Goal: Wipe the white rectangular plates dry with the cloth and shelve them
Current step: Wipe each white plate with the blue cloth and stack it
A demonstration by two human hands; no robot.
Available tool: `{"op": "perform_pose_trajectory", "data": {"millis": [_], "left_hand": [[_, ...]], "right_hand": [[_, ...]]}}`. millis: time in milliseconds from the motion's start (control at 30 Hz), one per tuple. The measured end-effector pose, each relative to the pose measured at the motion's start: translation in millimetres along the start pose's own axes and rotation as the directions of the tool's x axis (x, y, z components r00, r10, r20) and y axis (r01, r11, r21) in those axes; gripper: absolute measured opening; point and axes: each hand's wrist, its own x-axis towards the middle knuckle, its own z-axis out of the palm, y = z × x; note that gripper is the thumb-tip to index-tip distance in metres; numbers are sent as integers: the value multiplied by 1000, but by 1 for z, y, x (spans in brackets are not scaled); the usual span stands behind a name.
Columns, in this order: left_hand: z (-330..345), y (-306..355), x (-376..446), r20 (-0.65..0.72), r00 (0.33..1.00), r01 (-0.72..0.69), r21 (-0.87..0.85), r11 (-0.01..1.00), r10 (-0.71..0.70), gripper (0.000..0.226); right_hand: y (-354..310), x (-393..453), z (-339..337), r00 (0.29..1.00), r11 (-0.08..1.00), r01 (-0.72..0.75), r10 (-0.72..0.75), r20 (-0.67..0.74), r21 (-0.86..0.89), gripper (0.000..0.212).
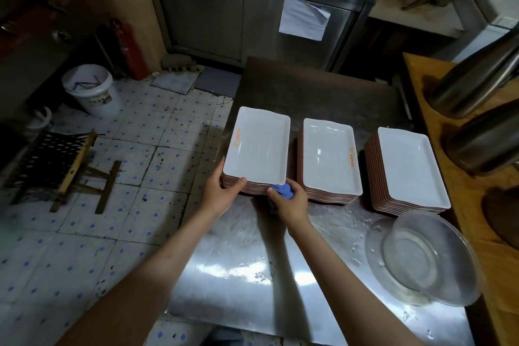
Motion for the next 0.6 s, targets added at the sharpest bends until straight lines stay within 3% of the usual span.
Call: {"op": "perform_pose_trajectory", "data": {"millis": [600], "left_hand": [[12, 10, 42, 25, 1000, -7, 12, 1000, 7, 66]], "right_hand": [[-10, 38, 16, 996, 999, 24, -27, -90, -32, 51]]}}
